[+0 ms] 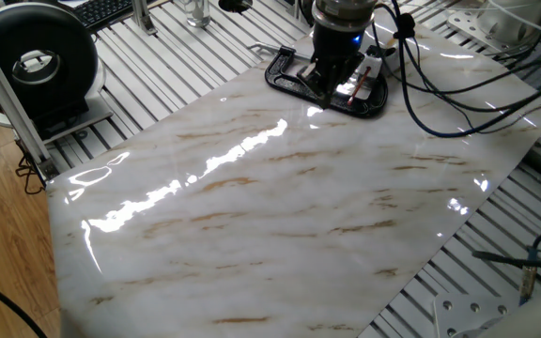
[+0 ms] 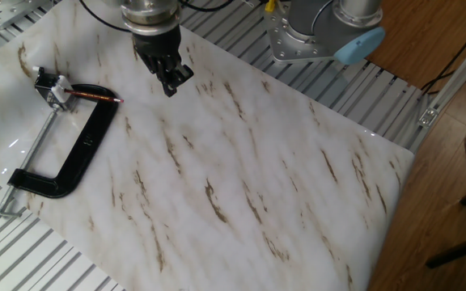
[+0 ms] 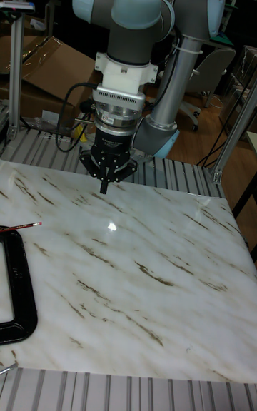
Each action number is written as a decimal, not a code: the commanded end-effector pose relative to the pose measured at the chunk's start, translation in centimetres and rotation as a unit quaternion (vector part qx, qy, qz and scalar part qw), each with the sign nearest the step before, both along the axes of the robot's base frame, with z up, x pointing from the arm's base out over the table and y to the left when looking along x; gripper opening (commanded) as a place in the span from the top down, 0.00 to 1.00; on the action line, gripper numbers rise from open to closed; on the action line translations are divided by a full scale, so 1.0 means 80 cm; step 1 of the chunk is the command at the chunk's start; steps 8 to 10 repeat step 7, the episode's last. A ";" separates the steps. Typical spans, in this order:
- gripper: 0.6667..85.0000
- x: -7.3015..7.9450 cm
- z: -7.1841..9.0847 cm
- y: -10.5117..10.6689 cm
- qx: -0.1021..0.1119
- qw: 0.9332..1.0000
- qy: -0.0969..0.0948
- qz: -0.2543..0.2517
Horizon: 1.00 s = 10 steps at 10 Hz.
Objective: Insert the pencil into the pencil sharpener
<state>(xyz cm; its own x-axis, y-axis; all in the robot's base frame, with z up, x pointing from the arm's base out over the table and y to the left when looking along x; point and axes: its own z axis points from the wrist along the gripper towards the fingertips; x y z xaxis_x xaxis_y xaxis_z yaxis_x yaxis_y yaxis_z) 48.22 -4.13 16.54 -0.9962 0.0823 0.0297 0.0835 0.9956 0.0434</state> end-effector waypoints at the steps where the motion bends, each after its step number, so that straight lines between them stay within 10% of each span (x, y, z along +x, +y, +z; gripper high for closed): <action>1: 0.93 -0.007 -0.006 -0.010 -0.012 1.000 0.022 0.014; 10: 0.95 -0.002 -0.014 -0.022 -0.021 0.999 0.012 0.032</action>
